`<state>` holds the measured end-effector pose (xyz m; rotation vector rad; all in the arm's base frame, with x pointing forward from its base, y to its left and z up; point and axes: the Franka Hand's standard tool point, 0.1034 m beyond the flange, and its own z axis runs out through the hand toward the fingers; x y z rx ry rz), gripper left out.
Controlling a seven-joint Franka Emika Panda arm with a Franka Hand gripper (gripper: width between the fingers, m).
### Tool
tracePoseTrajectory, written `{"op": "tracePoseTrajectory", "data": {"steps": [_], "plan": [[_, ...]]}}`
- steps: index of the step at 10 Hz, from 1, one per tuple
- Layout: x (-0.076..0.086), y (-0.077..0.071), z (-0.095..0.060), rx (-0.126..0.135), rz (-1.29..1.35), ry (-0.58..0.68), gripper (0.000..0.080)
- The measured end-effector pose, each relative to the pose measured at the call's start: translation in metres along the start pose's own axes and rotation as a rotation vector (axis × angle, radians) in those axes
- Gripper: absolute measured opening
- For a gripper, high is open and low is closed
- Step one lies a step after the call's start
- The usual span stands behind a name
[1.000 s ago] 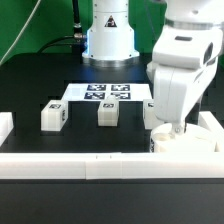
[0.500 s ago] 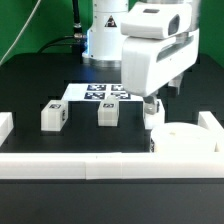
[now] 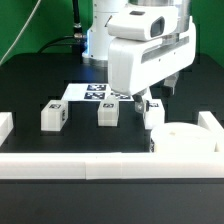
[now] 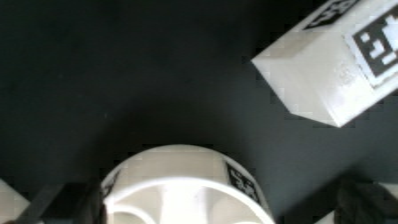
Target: Assemble stool
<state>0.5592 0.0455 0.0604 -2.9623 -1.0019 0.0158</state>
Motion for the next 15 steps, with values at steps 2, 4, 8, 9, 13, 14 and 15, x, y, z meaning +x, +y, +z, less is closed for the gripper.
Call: {"op": "tracePoseTrajectory", "data": {"steps": [2, 4, 8, 9, 13, 14, 15], "plan": [[-0.011, 0.000, 0.008, -0.004, 0.259, 0.007, 0.0649], [-0.011, -0.003, 0.017, 0.007, 0.420, 0.018, 0.0649], [-0.006, -0.009, 0.017, 0.042, 0.660, 0.027, 0.0649], [-0.006, -0.011, 0.018, 0.044, 0.698, 0.023, 0.0649], [-0.012, -0.016, 0.022, 0.060, 0.719, -0.029, 0.0649], [-0.021, -0.023, 0.022, 0.097, 0.716, -0.151, 0.0649], [-0.017, -0.027, 0.022, 0.130, 0.715, -0.258, 0.0649]]}}
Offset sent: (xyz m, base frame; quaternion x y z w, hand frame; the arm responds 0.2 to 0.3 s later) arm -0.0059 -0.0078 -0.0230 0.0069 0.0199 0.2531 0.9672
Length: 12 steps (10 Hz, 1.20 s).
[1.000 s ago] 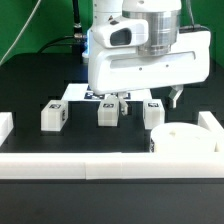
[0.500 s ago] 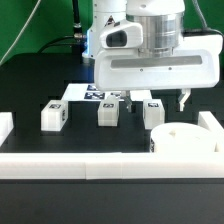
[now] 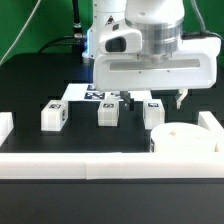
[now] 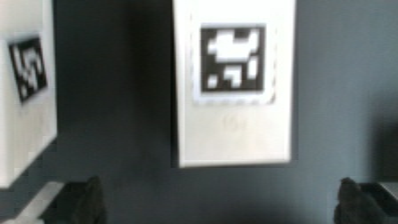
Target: Assemble stool
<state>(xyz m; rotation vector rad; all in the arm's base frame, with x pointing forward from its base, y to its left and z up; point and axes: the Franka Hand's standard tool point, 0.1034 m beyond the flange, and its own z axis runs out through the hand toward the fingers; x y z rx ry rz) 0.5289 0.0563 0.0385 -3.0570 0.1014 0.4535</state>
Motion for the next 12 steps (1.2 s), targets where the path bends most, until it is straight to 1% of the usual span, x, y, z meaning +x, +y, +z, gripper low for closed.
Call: {"op": "tracePoseTrajectory", "data": {"steps": [1, 2, 3, 4, 5, 6, 9, 11, 12], "plan": [[0.009, -0.004, 0.000, 0.002, -0.008, -0.019, 0.0649], [0.005, -0.003, 0.000, 0.013, -0.016, -0.081, 0.0649], [0.000, -0.002, 0.001, 0.010, -0.016, -0.163, 0.0649], [0.002, -0.003, 0.003, 0.010, -0.017, -0.205, 0.0649], [-0.005, -0.002, 0.006, 0.004, -0.006, -0.295, 0.0649], [-0.009, -0.002, 0.014, -0.004, 0.010, -0.379, 0.0649], [-0.016, -0.001, 0.024, -0.017, 0.008, -0.608, 0.0649], [-0.020, -0.002, 0.028, -0.021, 0.003, -0.724, 0.0649], [-0.020, -0.002, 0.032, -0.022, -0.001, -0.756, 0.0649]]}}
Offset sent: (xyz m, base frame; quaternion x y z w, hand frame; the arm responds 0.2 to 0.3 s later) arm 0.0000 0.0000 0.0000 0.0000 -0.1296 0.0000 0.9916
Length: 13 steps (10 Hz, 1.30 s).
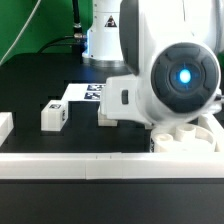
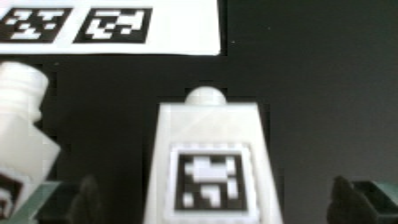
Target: Assemble stool
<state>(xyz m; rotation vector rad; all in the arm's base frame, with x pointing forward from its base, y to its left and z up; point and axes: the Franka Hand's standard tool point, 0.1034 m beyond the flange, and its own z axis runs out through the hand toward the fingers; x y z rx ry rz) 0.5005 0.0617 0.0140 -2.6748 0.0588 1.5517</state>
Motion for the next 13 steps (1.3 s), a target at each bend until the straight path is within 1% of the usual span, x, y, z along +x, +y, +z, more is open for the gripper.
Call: {"op": "tracePoseTrajectory", "data": {"steps": [1, 2, 3, 4, 7, 8, 9, 11, 12, 13], "plan": [[0.005, -0.002, -0.002, 0.001, -0.003, 0.026, 0.0532], [0.006, -0.003, -0.003, 0.000, -0.005, 0.036, 0.0398], [0.007, -0.004, -0.002, -0.001, -0.006, 0.038, 0.0398], [0.007, -0.004, -0.002, -0.002, -0.007, 0.037, 0.0335], [0.006, -0.004, -0.003, -0.002, -0.017, 0.038, 0.0335], [0.003, -0.005, -0.008, -0.002, -0.030, 0.042, 0.0335], [-0.007, -0.005, -0.016, -0.004, -0.035, 0.041, 0.0335], [-0.033, -0.003, -0.043, -0.002, -0.074, 0.063, 0.0337], [-0.039, -0.003, -0.047, -0.003, -0.074, 0.062, 0.0337], [-0.034, -0.003, -0.044, -0.003, -0.074, 0.068, 0.0337]]}}
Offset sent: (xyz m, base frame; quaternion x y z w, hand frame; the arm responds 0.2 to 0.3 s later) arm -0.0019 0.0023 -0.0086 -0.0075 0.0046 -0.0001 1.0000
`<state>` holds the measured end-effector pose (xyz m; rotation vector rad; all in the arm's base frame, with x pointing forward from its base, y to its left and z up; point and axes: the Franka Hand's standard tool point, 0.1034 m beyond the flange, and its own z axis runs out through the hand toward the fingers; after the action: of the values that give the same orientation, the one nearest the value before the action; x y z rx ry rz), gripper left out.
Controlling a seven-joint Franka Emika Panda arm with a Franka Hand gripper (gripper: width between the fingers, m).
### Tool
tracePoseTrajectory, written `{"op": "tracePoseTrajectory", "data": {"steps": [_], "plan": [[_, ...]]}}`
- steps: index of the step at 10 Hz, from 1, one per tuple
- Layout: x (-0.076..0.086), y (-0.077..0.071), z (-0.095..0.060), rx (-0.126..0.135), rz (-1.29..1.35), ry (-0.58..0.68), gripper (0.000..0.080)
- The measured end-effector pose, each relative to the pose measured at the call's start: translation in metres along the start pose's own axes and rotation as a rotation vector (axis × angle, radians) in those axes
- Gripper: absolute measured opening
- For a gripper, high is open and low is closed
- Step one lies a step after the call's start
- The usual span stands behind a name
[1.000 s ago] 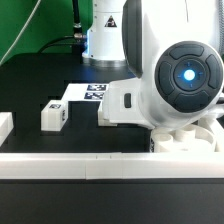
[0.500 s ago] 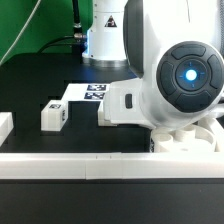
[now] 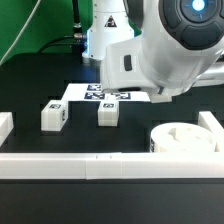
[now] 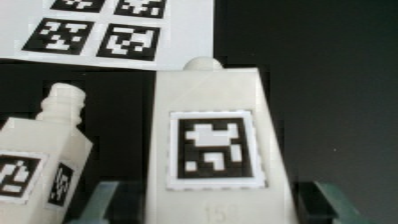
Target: Assemble stool
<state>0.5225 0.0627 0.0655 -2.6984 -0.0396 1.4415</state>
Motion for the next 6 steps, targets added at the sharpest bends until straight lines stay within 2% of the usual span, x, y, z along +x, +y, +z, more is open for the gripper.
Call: {"op": "tracePoseTrajectory", "data": {"steps": [3, 4, 5, 6], "plan": [[0.012, -0.001, -0.008, 0.001, -0.001, 0.078, 0.0337], [0.021, -0.001, -0.020, 0.002, -0.020, 0.204, 0.0337], [0.009, -0.002, -0.026, -0.003, -0.023, 0.235, 0.0337], [0.004, -0.005, -0.042, -0.005, -0.025, 0.313, 0.0337]]}}
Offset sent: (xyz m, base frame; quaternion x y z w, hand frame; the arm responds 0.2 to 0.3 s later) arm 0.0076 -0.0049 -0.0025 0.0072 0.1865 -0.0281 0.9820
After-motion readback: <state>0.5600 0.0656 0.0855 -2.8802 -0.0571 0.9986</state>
